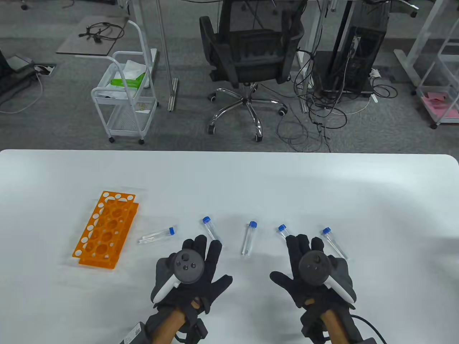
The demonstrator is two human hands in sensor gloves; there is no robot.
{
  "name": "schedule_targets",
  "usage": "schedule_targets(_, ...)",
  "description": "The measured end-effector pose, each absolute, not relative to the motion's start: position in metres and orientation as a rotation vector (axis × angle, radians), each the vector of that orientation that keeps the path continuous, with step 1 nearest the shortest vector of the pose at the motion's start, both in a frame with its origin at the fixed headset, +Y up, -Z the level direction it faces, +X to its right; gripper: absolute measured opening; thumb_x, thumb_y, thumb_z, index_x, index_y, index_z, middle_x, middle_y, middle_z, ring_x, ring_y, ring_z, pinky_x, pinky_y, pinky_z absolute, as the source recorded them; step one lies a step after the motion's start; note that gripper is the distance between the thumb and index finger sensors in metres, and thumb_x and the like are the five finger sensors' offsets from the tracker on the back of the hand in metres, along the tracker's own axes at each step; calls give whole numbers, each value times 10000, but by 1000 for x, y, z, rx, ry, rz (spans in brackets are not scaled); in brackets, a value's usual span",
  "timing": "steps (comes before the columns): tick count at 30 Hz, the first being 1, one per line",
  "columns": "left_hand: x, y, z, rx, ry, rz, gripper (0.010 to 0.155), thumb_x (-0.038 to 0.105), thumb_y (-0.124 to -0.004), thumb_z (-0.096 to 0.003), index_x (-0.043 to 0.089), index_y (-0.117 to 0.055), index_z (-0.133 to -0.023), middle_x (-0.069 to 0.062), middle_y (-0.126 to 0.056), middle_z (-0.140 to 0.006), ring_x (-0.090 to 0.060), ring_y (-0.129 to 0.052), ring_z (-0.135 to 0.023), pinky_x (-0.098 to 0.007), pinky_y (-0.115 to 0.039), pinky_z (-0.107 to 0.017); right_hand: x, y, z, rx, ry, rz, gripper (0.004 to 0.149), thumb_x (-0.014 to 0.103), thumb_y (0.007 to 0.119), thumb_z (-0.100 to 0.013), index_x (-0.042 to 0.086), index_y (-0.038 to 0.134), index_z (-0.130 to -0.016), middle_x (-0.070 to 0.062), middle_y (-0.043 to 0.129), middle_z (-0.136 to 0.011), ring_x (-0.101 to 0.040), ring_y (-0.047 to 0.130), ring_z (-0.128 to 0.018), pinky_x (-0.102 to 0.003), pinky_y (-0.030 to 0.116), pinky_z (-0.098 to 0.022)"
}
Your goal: Insert test tubes into test tube rack (6 test tubes)
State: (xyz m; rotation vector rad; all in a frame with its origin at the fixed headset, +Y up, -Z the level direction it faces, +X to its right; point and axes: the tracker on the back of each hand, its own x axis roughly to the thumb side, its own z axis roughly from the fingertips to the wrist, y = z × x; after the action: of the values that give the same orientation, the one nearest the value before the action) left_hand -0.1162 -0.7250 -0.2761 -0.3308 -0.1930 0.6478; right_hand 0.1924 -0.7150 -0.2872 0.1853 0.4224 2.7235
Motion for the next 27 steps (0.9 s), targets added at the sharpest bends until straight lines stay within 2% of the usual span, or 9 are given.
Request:
schedule_targets(9, -120, -722, -275, -320, -181, 653, 808, 656, -639, -420, 490, -75, -974, 66, 161, -1068, -237, 175, -982, -624, 69, -646, 191, -715, -287, 188, 426, 2727, 990, 846, 478, -310, 385, -56, -1005, -33, -31, -1163, -427, -101, -1029, -754, 124, -641)
schedule_targets(15, -137, -716, -279, -247, -99, 662, 792, 638, -646, -422, 468, -130, -998, 52, 132, -1080, -245, 141, -998, -626, 46, -662, 191, -714, -288, 196, 424, 2736, 1003, 847, 498, -305, 387, -56, -1003, -31, -32, -1164, -427, -99, -1030, -754, 124, -643)
schedule_targets(21, -171, -711, -287, -210, -17, 637, 810, 654, -657, -410, 471, -134, -1000, 64, 145, -1078, -227, 158, -998, -625, 64, -663, 192, -714, -288, 193, 416, 2733, 1002, 846, 499, -307, 384, -54, -1004, -34, -29, -1164, -428, -95, -1030, -754, 126, -642)
schedule_targets(27, -233, -708, -292, -102, 196, 689, 802, 642, -664, -413, 454, -159, -1008, 50, 109, -1094, -235, 120, -1014, -627, 38, -675, 193, -711, -286, 209, 398, 2721, 999, 845, 499, -308, 383, -51, -1003, -49, -24, -1165, -429, -91, -1032, -754, 129, -643)
